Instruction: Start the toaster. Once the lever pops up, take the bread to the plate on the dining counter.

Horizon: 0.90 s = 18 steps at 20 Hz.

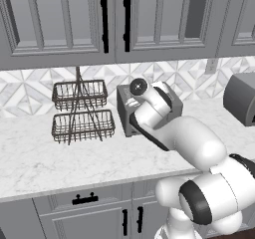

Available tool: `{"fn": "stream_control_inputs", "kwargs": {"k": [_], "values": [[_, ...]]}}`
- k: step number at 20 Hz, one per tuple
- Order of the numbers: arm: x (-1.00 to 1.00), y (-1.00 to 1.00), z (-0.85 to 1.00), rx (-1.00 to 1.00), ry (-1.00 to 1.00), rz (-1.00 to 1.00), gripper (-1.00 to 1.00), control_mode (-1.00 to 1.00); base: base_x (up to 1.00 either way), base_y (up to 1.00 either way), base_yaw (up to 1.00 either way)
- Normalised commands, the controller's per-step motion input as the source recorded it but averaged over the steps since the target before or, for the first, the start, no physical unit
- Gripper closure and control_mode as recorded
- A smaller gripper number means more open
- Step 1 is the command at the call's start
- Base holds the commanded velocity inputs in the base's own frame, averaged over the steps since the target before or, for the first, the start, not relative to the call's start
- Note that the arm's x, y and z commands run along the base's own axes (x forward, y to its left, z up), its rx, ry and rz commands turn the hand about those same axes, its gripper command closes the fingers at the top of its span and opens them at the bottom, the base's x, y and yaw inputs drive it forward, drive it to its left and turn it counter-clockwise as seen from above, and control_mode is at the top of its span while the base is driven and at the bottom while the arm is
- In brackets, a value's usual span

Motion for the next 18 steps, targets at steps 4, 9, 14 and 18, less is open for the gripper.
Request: {"fn": "stream_control_inputs", "kwargs": {"k": [4, 9, 14, 18], "values": [[0.0, 0.0, 0.0, 0.0, 0.0, 0.0, -1.0, -1.0, 0.0, 0.0, 0.0], [0.0, 0.0, 0.0, 0.0, 0.0, 0.0, -1.0, -1.0, 0.0, 0.0, 0.0], [0.0, 0.0, 0.0, 0.0, 0.0, 0.0, -1.0, -1.0, 0.0, 0.0, 0.0], [0.0, 0.0, 0.0, 0.0, 0.0, 0.0, -1.0, -1.0, 0.0, 0.0, 0.0]]}}
